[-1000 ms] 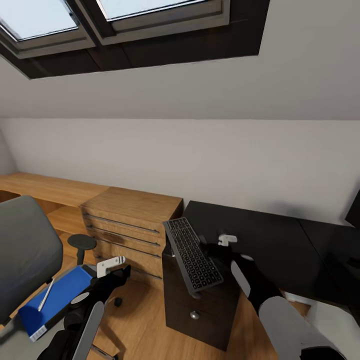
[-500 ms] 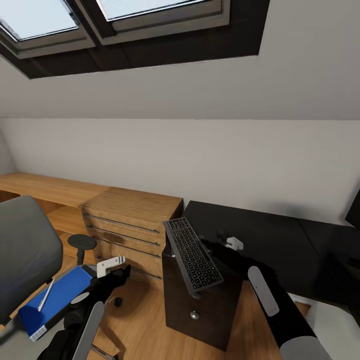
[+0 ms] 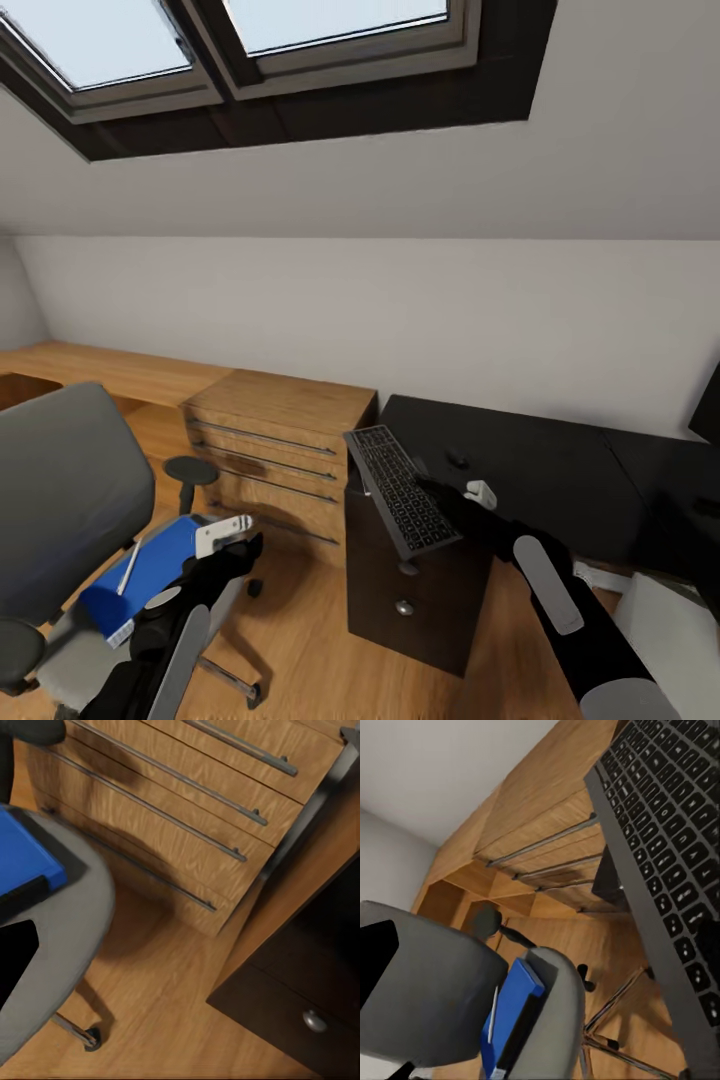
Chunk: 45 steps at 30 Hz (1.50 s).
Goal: In the bedroom, organize the workspace by keeping the computer under the desk, ensuring the monitor is on the desk, placing the keyboard on the desk next to the monitor, placing the mouse on the desk next to the keyboard, moving the folder from the swivel chair onto the desk next to the mouse, stacking the notebook on top of the folder with the pen on top of the notebook, and positioning the swivel chair next to the desk.
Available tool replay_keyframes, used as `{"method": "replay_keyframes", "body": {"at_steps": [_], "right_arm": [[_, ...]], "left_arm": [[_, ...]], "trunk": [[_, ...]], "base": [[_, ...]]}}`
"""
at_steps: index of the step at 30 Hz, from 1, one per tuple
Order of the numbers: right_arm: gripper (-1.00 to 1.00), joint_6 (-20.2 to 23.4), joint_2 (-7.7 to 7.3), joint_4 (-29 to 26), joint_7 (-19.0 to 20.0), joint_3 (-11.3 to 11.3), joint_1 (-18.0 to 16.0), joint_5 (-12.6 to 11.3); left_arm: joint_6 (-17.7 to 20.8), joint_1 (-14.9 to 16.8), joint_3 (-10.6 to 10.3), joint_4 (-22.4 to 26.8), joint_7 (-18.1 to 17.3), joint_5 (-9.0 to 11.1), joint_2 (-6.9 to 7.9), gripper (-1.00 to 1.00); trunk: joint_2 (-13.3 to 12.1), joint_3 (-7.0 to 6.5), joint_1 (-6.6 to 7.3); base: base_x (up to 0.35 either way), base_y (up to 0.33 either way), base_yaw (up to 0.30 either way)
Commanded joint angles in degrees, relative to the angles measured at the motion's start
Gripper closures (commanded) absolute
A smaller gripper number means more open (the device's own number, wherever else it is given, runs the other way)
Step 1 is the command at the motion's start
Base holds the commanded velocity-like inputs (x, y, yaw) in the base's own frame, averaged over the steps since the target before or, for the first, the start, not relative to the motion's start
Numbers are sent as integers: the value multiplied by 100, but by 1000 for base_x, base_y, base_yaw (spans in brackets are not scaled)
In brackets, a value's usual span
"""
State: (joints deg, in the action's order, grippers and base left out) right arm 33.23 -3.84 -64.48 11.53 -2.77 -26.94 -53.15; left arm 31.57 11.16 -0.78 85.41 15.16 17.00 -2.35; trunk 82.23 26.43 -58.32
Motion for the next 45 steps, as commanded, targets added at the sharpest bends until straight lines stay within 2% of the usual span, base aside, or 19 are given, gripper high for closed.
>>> {"method": "replay_keyframes", "body": {"at_steps": [1, 4, 5, 8, 12, 15, 16, 17, 19, 22, 31, 34, 37, 38, 40, 43, 45], "right_arm": [[-100, -38, -3, 31, 6, -6, -4, -11], [-100, -332, 1, 133, 7, -13, -4, -2], [-100, -553, 4, 225, 8, -17, -4, 4], [-100, -854, 12, 593, 6, 2, -4, -6], [-100, -960, 14, 1001, 1, 121, -4, -20], [-100, -983, 22, 1286, 4, 471, -4, -35], [-100, -982, 33, 1453, 5, 803, -4, -48], [-100, -974, 42, 1534, 6, 1004, -4, -54], [-100, -966, 50, 1603, 21, 1191, -4, -62], [-100, -965, 55, 1641, 72, 1310, -4, -98], [-100, -963, 64, 1674, 110, 1386, -4, -183], [-100, -966, 117, 1675, 109, 1385, -12, -190], [-100, -979, 285, 1675, 110, 1391, -23, -215], [-100, -987, 416, 1679, 105, 1393, -28, -339], [-100, -989, 433, 1684, 105, 1393, -31, -387], [-100, -986, 460, 1692, 98, 1394, -36, -656], [-100, -981, 461, 1692, 95, 1394, -38, -692]], "left_arm": [[16, 3, -7, 5, 51, 59, 0, -100], [16, 4, -9, -2, 50, 58, -1, -100], [12, 6, -10, -3, 49, 59, -2, -100], [15, 7, -10, -2, 43, 64, -2, -100], [21, 4, -19, 35, 39, 71, -9, -100], [33, 7, -26, 72, 42, 73, -18, -100], [37, 8, -31, 85, 47, 74, -23, -100], [39, 6, -33, 90, 56, 74, -25, -100], [41, 5, -35, 94, 68, 75, -27, -100], [42, 5, -36, 95, 78, 75, -28, -100], [42, 6, -67, 82, 84, 75, -29, -100], [42, 5, -71, 81, 84, 75, -29, -100], [42, 5, -71, 81, 79, 75, -29, -100], [42, 4, -72, 81, 76, 75, -29, -100], [42, 4, -72, 81, 76, 75, -29, -100], [42, 2, -75, 81, 69, 75, -29, -100], [42, 4, -76, 81, 68, 75, -29, -100]], "trunk": [[4, 6, 3], [4, 6, 3], [4, 6, 3], [4, 6, 3], [4, 6, 3], [84, 42, -41], [125, 60, -63], [165, 78, -85], [245, 114, -129], [365, 168, -195], [726, 329, -393], [846, 383, -458], [967, 437, -524], [1007, 455, -546], [1087, 491, -590], [1207, 545, -656], [1288, 581, -700]], "base": [[-254, 230, 0], [-254, 230, 0], [-254, 230, 0], [-195, 158, 0], [-57, 43, 0], [-21, 15, 0], [-8, 6, 0], [-5, 4, 0], [-3, 3, 0], [-2, 1, 0], [0, 0, 0], [0, 0, 0], [0, 0, 0], [0, 0, 0], [0, 0, 0], [0, 0, 0], [0, 0, 0]]}}
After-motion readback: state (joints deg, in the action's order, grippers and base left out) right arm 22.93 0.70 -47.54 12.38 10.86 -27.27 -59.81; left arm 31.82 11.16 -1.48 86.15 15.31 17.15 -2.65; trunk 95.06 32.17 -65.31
